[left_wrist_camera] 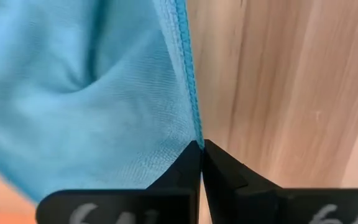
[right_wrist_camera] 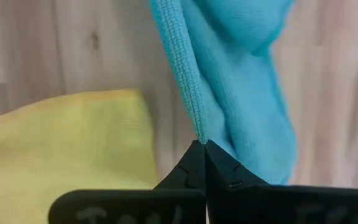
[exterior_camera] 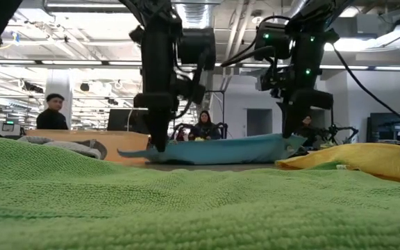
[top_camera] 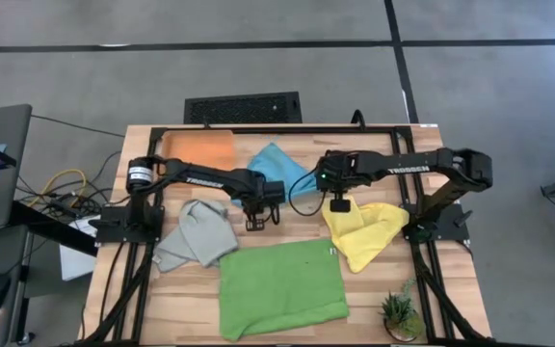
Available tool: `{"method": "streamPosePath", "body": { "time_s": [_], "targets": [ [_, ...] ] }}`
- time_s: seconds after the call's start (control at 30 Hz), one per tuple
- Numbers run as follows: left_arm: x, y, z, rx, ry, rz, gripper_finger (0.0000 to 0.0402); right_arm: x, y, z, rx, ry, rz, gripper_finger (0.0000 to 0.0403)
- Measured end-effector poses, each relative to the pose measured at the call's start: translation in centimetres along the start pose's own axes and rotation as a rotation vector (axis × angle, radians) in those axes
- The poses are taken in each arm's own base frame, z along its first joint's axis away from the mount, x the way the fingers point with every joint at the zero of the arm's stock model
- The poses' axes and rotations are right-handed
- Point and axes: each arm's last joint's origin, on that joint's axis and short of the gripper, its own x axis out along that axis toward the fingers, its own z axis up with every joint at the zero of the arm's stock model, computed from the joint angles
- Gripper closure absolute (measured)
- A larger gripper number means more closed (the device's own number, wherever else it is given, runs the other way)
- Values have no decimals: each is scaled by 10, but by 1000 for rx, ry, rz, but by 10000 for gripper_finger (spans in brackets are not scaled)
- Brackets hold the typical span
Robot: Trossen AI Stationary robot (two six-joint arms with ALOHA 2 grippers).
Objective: Fold microfiber towels
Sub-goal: Fold the blue microfiber cloth
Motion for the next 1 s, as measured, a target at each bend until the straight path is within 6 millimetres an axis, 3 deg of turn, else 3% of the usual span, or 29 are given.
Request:
{"method": "streamPosePath", "body": {
  "time_s": [0.23, 0.47, 1.0],
  "targets": [
    [-38, 1, -5, -78, -115, 142, 401, -27, -1, -4, 54, -54, -137, 394],
    [-65, 20, -14, -134, -177, 320, 401, -53, -15, -10, 130, -147, -300, 394],
    [-78, 106, -11, -196, -282, 579, 401, -58, -68, -16, 267, -226, -510, 394]
  ]
}}
